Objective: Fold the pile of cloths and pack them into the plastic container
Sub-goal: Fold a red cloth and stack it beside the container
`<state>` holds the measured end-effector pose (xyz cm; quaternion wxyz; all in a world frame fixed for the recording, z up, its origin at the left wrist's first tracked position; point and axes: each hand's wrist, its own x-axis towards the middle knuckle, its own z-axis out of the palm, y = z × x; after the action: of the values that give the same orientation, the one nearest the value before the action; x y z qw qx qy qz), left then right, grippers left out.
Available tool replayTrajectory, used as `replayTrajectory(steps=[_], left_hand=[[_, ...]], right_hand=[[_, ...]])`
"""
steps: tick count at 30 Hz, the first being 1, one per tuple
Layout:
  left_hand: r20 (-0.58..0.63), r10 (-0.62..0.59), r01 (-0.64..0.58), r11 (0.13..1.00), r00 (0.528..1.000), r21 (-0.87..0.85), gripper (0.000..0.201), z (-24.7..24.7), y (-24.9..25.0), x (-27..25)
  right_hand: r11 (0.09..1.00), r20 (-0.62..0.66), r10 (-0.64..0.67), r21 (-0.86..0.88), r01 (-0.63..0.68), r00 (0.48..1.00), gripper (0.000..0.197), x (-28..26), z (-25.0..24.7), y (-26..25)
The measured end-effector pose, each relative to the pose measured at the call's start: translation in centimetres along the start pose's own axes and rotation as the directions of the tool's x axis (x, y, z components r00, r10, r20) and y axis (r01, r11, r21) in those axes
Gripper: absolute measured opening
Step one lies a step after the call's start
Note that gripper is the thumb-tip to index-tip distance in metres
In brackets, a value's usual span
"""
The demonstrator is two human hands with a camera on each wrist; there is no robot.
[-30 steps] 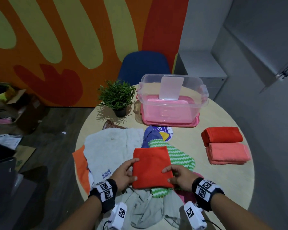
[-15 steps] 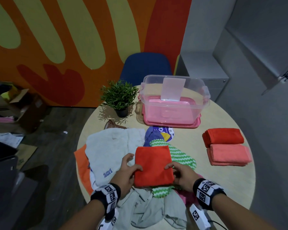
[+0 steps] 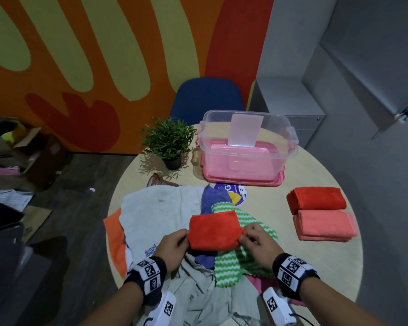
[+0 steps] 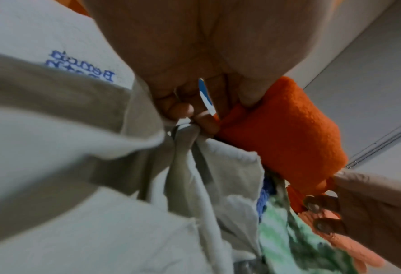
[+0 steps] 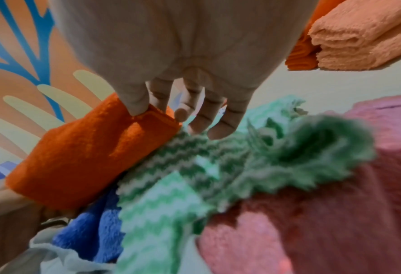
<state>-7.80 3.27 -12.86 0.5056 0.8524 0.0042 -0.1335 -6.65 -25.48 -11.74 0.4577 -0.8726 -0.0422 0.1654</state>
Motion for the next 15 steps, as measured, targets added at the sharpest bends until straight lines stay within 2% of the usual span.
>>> replayTrajectory(steps=[4, 8, 9, 11, 13, 15], left_hand=[[0.029, -0.009, 0.011, 0.999, 1.0, -0.046, 0.049, -0.3, 1.2, 0.5], [0.177, 0.037, -0.046, 0.998, 0.983, 0.046, 0.061, -0.7, 1.5, 0.1], [0.175, 0.019, -0.034, 0.996, 0.984, 0.087, 0.059, -0.6, 1.3, 0.2], [0.092, 0.011, -0.02, 0.995, 0.996, 0.101, 0.047, -0.4, 1.2, 0.7], [0.01, 0.014, -0.014, 0.998, 1.0, 0.057, 0.028, -0.3, 1.6, 1.3], [-0.014, -0.01, 0.01, 1.0, 1.0, 0.026, 0.018, -0.3, 2.3, 1.7]], right_hand=[[0.995, -0.12, -0.003, 0.095, 0.014, 0.993, 0.034, 1.4, 0.4, -0.9], [0.994, -0.146, 0.036, 0.104, -0.021, 0.989, 0.033, 2.4, 0.6, -1.5], [0.994, -0.139, 0.059, 0.095, -0.046, 0.988, 0.036, 2.4, 0.6, -1.7], [0.992, -0.126, 0.095, 0.099, -0.083, 0.987, 0.04, 2.4, 0.6, -1.9], [0.983, -0.086, 0.126, 0.143, -0.113, 0.988, 0.033, 2.4, 0.5, -1.8], [0.965, -0.023, 0.133, 0.23, -0.124, 0.991, 0.025, 2.2, 0.4, -1.7]])
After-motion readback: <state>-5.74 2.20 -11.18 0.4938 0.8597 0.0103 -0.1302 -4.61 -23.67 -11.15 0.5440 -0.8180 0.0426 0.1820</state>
